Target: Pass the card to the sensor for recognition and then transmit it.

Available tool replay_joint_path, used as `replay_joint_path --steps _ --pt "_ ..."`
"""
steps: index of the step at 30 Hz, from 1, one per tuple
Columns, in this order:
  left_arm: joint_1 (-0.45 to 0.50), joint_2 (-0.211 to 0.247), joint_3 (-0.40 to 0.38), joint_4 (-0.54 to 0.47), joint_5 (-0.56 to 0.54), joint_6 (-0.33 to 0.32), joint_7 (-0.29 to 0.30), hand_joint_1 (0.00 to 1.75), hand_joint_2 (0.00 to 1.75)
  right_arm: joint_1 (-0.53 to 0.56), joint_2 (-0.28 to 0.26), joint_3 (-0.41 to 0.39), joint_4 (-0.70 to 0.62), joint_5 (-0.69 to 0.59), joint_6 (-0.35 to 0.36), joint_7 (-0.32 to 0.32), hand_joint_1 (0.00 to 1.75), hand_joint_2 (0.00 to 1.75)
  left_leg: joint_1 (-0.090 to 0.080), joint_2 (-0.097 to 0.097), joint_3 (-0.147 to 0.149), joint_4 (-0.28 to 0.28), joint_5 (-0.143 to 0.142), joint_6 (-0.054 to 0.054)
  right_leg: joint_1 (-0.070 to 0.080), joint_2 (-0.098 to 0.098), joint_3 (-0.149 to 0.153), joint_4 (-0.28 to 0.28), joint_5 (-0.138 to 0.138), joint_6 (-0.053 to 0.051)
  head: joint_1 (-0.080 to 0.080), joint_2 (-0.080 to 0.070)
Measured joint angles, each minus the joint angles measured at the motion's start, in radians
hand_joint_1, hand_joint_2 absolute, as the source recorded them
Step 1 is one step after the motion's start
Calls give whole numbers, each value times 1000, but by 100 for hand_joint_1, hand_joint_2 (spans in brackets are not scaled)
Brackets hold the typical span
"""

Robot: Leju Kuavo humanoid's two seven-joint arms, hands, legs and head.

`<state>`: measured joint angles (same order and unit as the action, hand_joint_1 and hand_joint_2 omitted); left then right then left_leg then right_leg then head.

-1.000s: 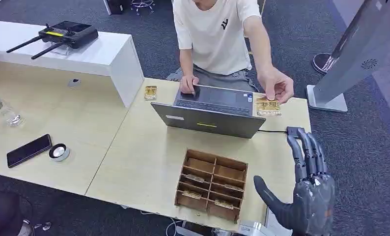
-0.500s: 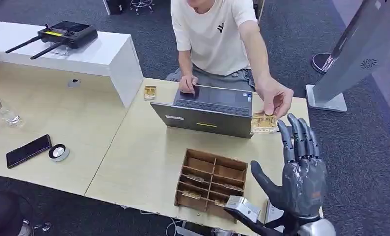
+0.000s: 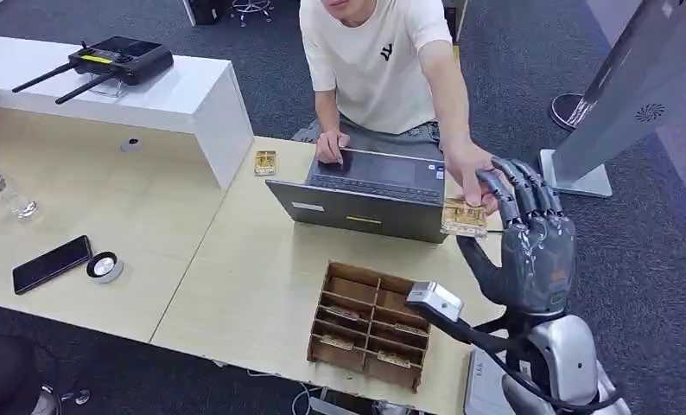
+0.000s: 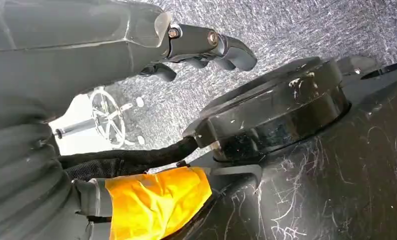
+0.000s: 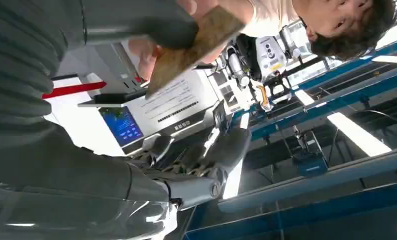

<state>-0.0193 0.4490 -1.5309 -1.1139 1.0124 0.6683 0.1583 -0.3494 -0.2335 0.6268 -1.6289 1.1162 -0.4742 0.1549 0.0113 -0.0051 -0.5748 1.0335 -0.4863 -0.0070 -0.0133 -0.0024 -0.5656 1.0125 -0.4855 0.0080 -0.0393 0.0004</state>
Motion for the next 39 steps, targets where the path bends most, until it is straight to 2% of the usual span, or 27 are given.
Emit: replay_joint_path --steps 4,8,9,10,13,24,31,37,39 --pt "-1 0 0 0 -5 2 6 0 175 -2 0 -1 10 1 0 0 166 175 0 0 0 0 0 0 0 0 0 0 0 0 0 0" --pt "-1 0 0 0 -14 4 9 0 175 -2 0 -1 22 8 0 0 173 175 0 0 0 0 0 0 0 0 0 0 0 0 0 0" --pt "-1 0 0 0 -15 5 9 0 175 -2 0 -1 24 8 0 0 169 175 0 0 0 0 0 0 0 0 0 0 0 0 0 0" --pt "-1 0 0 0 -16 5 10 0 175 -2 0 -1 26 10 0 0 175 175 0 0 0 0 0 0 0 0 0 0 0 0 0 0" --pt "-1 0 0 0 -18 5 10 0 175 -2 0 -1 31 12 1 0 171 175 0 0 0 0 0 0 0 0 0 0 0 0 0 0" --pt "-1 1 0 -14 -28 26 27 0 175 -2 0 -1 39 1 14 3 175 175 0 0 0 0 0 0 0 0 0 0 0 0 0 0" --pt "-1 11 0 -35 -29 27 28 0 175 1 10 -7 39 -46 18 1 175 175 0 0 0 0 0 0 0 0 0 0 0 0 0 0" --pt "3 16 1 -47 -29 27 21 0 175 35 31 -41 5 -198 11 -24 175 175 0 0 0 0 0 0 0 0 0 0 0 0 0 0" --pt "4 16 2 -47 -31 27 21 0 175 36 31 -42 3 -202 11 -25 175 175 0 0 0 0 0 0 0 0 0 0 0 0 0 0"
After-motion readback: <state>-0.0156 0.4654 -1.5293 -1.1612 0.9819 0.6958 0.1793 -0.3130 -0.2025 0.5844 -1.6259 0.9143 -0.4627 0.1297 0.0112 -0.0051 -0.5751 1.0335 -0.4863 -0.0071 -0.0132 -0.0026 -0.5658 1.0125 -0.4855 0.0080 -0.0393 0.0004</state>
